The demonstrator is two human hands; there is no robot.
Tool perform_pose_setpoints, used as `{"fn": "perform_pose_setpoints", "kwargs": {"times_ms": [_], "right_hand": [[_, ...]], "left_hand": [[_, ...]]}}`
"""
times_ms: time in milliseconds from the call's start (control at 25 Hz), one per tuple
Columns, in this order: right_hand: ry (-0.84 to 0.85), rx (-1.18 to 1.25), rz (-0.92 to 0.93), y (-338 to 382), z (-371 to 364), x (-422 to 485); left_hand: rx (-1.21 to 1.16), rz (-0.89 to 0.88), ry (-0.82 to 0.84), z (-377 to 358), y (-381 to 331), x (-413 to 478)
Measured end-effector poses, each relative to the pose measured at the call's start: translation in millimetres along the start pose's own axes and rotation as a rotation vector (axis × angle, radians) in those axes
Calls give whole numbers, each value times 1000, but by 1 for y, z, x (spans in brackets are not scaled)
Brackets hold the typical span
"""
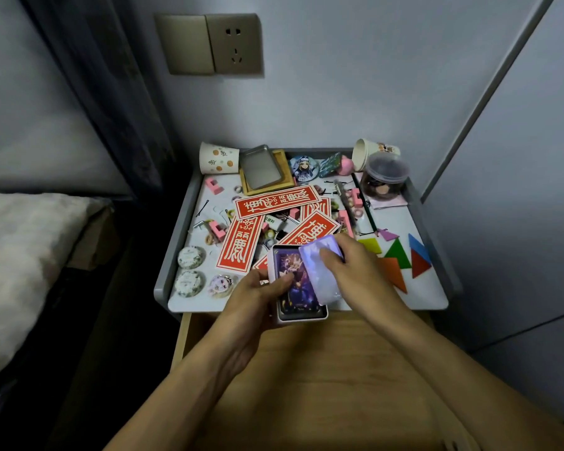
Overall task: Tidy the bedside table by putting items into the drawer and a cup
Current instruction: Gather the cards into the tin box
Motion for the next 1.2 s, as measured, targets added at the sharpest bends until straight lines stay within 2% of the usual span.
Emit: {"fn": "perform_pose_setpoints", "kwargs": {"times_ms": [80,200,280,640,800,1000,1200], "right_hand": [[-10,-18,-11,1,4,-1],[152,261,-61,2,3,-5],[200,286,-80,1,-4,-7],[120,0,-62,4,-12,-9],[77,-286,5,8,-8,-9],[345,-464,240,13,-8,-14],[366,-508,259,11,-12,-13]], "left_hand": [[-27,2,-19,1,0,-1],[-19,7,-6,3,0,-3],[2,12,18,1,0,-4],[45,40,38,1,2,-5],[31,52,22,2,0,-4],[1,63,34,7,-4,-4],[-9,68,52,8,-2,-5]]}}
Point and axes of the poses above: each hand's wrist, its own x-axis towards the middle knuckle, its own z-axis out of the back of the hand, y = z × x, the point moved 3 cm from there along x, towards the middle knuckle, and after that the axes turned 15 degrees about y, right-handed, at the moved point
